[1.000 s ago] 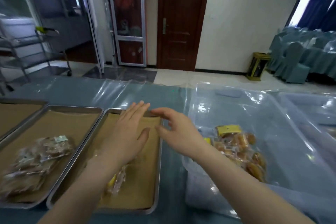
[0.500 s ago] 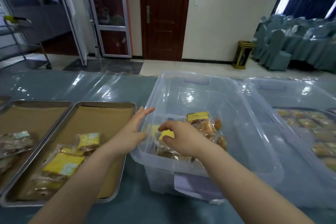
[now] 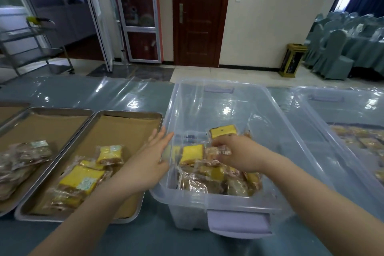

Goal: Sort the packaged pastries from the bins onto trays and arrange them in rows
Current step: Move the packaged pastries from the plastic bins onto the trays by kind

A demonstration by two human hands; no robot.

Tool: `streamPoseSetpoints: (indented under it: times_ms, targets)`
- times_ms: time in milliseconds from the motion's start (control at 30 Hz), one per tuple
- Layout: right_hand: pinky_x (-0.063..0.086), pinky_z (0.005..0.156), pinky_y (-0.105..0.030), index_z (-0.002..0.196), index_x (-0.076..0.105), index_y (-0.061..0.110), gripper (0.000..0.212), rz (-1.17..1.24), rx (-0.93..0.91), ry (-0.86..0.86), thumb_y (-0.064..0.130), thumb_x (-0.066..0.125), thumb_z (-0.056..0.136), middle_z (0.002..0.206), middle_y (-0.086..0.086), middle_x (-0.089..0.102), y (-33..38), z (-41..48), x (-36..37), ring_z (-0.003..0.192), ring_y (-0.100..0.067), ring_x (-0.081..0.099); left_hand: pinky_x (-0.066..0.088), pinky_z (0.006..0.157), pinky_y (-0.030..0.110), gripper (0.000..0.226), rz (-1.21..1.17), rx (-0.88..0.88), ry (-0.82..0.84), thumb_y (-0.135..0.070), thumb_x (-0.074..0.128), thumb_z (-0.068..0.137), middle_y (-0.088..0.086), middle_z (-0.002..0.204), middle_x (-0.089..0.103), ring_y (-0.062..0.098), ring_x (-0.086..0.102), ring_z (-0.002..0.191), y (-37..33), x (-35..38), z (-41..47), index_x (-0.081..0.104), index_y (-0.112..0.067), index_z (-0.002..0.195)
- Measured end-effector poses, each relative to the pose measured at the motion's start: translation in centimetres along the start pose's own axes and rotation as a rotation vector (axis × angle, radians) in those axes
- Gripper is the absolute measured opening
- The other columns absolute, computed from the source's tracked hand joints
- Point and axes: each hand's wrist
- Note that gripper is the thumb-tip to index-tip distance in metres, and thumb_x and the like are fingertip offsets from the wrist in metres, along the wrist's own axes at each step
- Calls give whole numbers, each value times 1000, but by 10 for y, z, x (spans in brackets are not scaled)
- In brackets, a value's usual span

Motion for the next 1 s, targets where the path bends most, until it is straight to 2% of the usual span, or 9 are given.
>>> streamPoseSetpoints:
  times_ms: [200, 333, 467, 533, 600, 700, 867, 933, 1000]
  targets:
    - [38, 82, -26, 132, 51, 26, 42, -29, 106, 5, 37, 54, 92, 133, 0, 54, -41, 15, -17, 114, -21, 54, -2, 111, 23, 71, 169, 54, 21, -18, 47, 91, -6, 158, 4, 5, -5, 142, -21, -8, 36, 8, -25, 150]
    - [41, 89, -24, 129, 56, 21, 38, 17, 86, -10, 20, 55, 90, 125, 1, 61, -50, 26, -7, 111, -17, 56, 16, 111, 27, 67, 267, 73, 168, -22, 46, 93, -2, 157, 17, 15, 16, 143, -40, 7, 87, 13, -23, 150]
    - [44, 82, -23, 114, 65, 21, 34, 71, 67, -58, 8, 54, 84, 109, 1, 67, -59, 29, 3, 98, -16, 59, 46, 90, 38, 59, 535, 160, 460, -14, 47, 91, 7, 138, 49, 27, 52, 115, -61, 54, 123, 29, -25, 146]
    - [44, 80, -24, 111, 66, 21, 33, 24, 61, -1, 8, 53, 84, 109, 0, 66, -65, 33, 13, 98, -18, 58, 50, 78, 37, 51, 729, 177, 586, -4, 50, 85, 10, 129, 54, 28, 58, 105, -67, 81, 133, 46, -15, 135]
    - [46, 79, -27, 108, 66, 21, 28, 4, 84, 25, 11, 54, 84, 108, -1, 66, -70, 35, 17, 97, -20, 59, 49, 72, 35, 37, 781, 152, 621, -3, 51, 85, 12, 124, 55, 28, 57, 100, -68, 101, 139, 55, -7, 122]
    - [47, 76, -29, 108, 67, 19, 25, 18, 136, 12, 14, 55, 86, 106, -1, 67, -78, 38, 18, 96, -21, 60, 46, 77, 34, 36, 730, 143, 579, -14, 56, 90, 13, 127, 52, 28, 53, 109, -63, 114, 144, 51, -7, 125]
    - [46, 75, -28, 117, 62, 22, 31, 25, 161, 39, 20, 55, 87, 111, -2, 65, -80, 43, 20, 96, -21, 59, 44, 64, 33, 17, 734, 112, 551, -25, 64, 86, 7, 102, 61, 22, 53, 81, -58, 113, 150, 61, -13, 97]
    - [48, 80, -31, 119, 60, 24, 32, 12, 196, 27, 27, 56, 87, 113, -2, 64, -87, 48, 10, 99, -22, 58, 43, 63, 34, 10, 718, 111, 435, -22, 62, 84, 7, 103, 62, 26, 58, 86, -59, 106, 156, 56, -15, 87]
    - [49, 86, -34, 123, 58, 25, 35, -16, 263, -24, 30, 56, 88, 117, -2, 62, -100, 57, -5, 104, -24, 57, 42, 66, 35, 9, 688, 120, 240, -19, 58, 84, 9, 108, 61, 30, 58, 97, -56, 91, 164, 58, -14, 92]
Point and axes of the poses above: each hand's wrist, its own z-axis towards the middle knuckle, its own x-axis out of the palm, y = z × x
